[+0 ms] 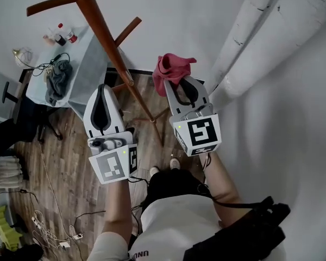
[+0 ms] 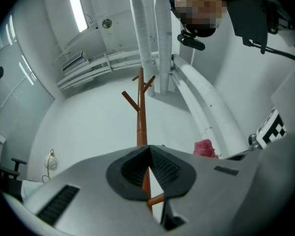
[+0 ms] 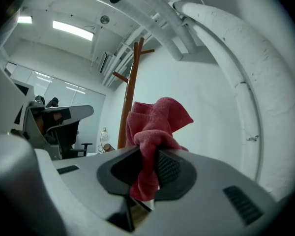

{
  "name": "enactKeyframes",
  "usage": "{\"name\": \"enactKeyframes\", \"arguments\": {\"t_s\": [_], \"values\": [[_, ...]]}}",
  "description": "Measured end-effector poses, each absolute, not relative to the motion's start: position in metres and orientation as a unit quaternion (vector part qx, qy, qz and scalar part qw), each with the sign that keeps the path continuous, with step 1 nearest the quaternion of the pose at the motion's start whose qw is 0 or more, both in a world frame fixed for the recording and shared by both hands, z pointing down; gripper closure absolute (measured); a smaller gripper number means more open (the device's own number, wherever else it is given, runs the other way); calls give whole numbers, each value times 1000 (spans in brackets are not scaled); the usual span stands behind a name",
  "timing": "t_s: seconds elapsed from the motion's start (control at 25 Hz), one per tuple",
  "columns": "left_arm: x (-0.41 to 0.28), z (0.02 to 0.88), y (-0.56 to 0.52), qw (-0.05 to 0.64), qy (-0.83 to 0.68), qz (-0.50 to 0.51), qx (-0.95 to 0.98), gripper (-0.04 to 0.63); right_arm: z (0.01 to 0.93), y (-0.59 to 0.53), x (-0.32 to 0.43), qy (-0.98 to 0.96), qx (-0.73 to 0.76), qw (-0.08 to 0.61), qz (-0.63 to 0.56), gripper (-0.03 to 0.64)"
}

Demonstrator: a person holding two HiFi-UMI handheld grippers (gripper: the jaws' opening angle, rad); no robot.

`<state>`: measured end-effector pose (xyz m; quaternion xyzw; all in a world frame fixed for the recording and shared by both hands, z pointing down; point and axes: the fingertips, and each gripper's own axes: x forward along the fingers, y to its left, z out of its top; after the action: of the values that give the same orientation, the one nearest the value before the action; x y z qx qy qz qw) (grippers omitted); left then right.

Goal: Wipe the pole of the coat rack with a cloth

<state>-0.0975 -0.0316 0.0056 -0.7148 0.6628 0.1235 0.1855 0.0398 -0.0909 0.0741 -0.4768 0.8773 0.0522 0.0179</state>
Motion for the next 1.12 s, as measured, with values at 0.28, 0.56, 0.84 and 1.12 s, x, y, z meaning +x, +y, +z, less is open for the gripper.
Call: {"name": "enactKeyframes", "arguments": {"t_s": [0.28, 0.56, 0.84, 1.12], "values": [[-101, 11, -54, 177, 653, 108, -728, 581, 90, -112, 11, 884, -466, 8, 27, 543], [-103, 33, -74, 160, 646, 101, -740, 581, 117, -129, -11, 890, -455, -15, 17, 543], [-112, 55, -82, 135, 644, 93, -747, 581, 134, -142, -30, 893, -449, -24, 5, 543], [-113, 75, -86, 119, 639, 86, -755, 581, 148, -149, -37, 894, -446, -36, 3, 543]]}}
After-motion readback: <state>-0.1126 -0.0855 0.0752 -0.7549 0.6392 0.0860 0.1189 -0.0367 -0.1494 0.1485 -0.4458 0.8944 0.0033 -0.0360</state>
